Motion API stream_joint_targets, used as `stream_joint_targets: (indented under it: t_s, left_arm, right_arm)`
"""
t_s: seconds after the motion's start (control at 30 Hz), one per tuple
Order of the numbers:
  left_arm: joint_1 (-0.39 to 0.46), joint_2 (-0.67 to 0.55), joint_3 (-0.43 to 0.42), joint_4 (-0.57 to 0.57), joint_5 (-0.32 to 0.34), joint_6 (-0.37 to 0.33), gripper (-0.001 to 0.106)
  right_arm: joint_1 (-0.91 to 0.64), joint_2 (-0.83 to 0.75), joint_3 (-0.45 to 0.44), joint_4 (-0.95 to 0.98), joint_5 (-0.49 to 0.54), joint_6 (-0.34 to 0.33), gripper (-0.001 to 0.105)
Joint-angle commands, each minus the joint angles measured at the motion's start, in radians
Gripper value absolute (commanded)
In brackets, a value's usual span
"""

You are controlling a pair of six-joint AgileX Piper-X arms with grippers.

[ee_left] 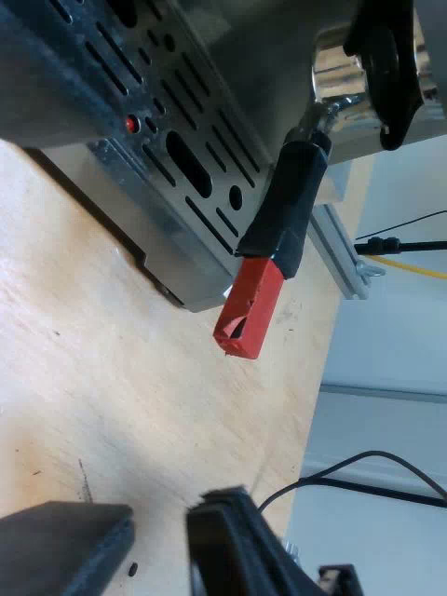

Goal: Grind coffee beans and then tamp

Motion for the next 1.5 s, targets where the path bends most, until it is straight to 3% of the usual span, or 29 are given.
stream_joint_targets:
  t_s: [0.03,0.17,0.2,0.6,1.03,1.17,1.5]
  left_arm:
    - [-0.006,-0.001,-0.003,-0.015,0.01,-0.001,0.079]
    - [-0.006,-0.001,-0.003,-0.015,0.01,-0.001,0.079]
    - [-0.006,-0.001,-0.003,-0.015,0.01,-0.001,0.079]
    - [-0.006,-0.001,-0.003,-0.015,0.033,-0.001,0.079]
    - [-0.006,-0.001,-0.003,-0.015,0.033,-0.001,0.079]
    - [-0.006,-0.001,-0.003,-0.015,0.033,-0.001,0.079]
    - [-0.006,-0.001,-0.003,-0.015,0.033,-0.001,0.079]
  right_arm:
    - [0.002,0.038,-0.013,-0.058,0.038,-0.002,0.015]
    - [0.002,0.086,-0.02,-0.114,0.116,-0.002,0.019]
    - [0.002,0.134,-0.021,-0.189,0.188,-0.002,0.019]
    - [-0.012,0.302,-0.084,-0.292,0.239,-0.007,0.019]
    - [-0.103,0.356,-0.104,-0.286,0.227,-0.007,0.019]
    - [-0.107,0.359,-0.104,-0.286,0.151,-0.012,0.019]
    - [-0.107,0.382,-0.105,-0.313,0.216,-0.012,0.019]
